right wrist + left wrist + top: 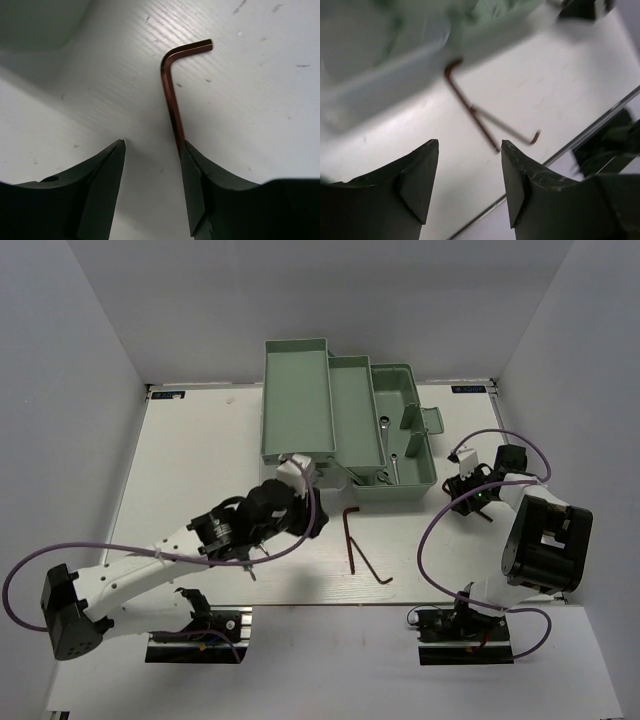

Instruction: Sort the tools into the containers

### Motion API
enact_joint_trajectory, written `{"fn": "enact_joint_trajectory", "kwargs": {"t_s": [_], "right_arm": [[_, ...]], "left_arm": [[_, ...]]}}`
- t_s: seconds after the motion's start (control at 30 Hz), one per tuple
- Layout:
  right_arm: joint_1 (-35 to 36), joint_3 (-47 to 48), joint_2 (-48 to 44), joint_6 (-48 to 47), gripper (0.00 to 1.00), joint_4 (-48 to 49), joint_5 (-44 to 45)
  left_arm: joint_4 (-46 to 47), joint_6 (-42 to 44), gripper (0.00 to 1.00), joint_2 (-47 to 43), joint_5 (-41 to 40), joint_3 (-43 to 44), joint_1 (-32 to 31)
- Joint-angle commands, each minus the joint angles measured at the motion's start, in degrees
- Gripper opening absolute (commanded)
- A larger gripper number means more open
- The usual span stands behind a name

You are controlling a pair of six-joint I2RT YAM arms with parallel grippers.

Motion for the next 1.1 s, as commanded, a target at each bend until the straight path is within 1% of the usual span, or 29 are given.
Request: {"fn": "enact_joint_trajectory", "kwargs": {"t_s": [0.0, 0.03, 0.13, 0.17, 0.23, 0.27, 0.3, 0.33, 0.5, 0.53, 0.63, 0.67, 0.77, 0.87, 0.9, 0.97, 1.0, 1.07], "right_arm": [[0.2, 0.7, -1.1, -1.4, 0.54, 5.5, 2.4], [0.3, 0.6, -1.9, -1.8, 0.54, 5.0, 1.1], [0.4, 1.3, -2.5, -3.9, 0.54, 2.2, -0.9], [0.2, 1.8, -2.4, -4.9, 0.54, -0.3, -1.5], [0.3, 2.8, -1.4, -4.6, 0.53, -0.5, 0.0], [0.2, 2.6, -1.2, -4.3, 0.53, 0.8, 0.5], [0.3, 2.9, -0.6, -4.1, 0.53, 2.0, 3.2], [0.3, 3.4, 1.6, -4.0, 0.53, 2.1, 3.7], [0.2, 9.6, 7.3, -4.0, 0.53, -0.7, 4.8], [0.3, 11.1, 8.4, -4.0, 0.52, -1.2, 4.8], [0.6, 12.0, 10.4, -4.1, 0.50, -1.7, 5.1], [0.7, 11.7, 10.7, -4.4, 0.47, -1.9, 5.2], [1.3, 10.1, 10.7, -7.0, 0.46, -2.6, 5.9], [1.6, 6.5, 10.3, -10.3, 0.38, -3.9, 6.6], [1.7, 6.0, 10.3, -10.7, 0.29, -4.2, 6.9], [1.9, 4.5, 10.1, -12.5, 0.19, -5.9, 7.8], [2.0, 4.3, 10.1, -12.7, 0.10, -6.6, 7.8], [1.6, 4.2, 9.7, -13.2, 0.02, -9.7, 7.0]], "left_arm": [[-5.9, -7.2, 0.64, -4.9, 2.1, -11.0, -0.4], [-5.9, -8.2, 0.64, -6.9, 2.1, -15.2, -0.9], [-5.9, -10.5, 0.64, -13.7, 3.2, -21.7, -0.9], [-5.9, -10.5, 0.64, -15.0, 3.2, -23.0, -0.9], [-4.5, -11.2, 0.64, -16.9, 3.7, -25.8, -0.9], [-4.5, -11.9, 0.64, -17.4, 3.7, -26.4, -0.9], [-4.0, -12.0, 0.64, -17.4, 4.4, -26.4, -0.9], [-3.4, -12.6, 0.64, -16.7, 4.4, -27.1, -0.9], [-2.2, -12.6, 0.64, -12.9, 5.1, -26.0, -1.5], [-2.2, -12.6, 0.64, -12.3, 5.1, -25.5, -2.0], [-2.2, -12.6, 0.64, -10.9, 4.4, -24.9, -2.0], [-1.7, -12.6, 0.64, -10.9, 4.4, -24.9, -2.0], [-1.2, -13.1, 0.64, -10.4, 3.9, -24.9, -2.5], [0.2, -13.6, 0.64, -10.4, 3.9, -24.9, -3.0], [0.2, -14.1, 0.64, -10.4, 3.9, -24.9, -3.0], [1.5, -14.2, 0.64, -9.8, 3.9, -24.9, -3.0], [1.5, -14.7, 0.64, -9.3, 3.9, -24.9, -3.6], [2.1, -14.7, 0.64, -8.6, 3.9, -24.9, -3.6]]}}
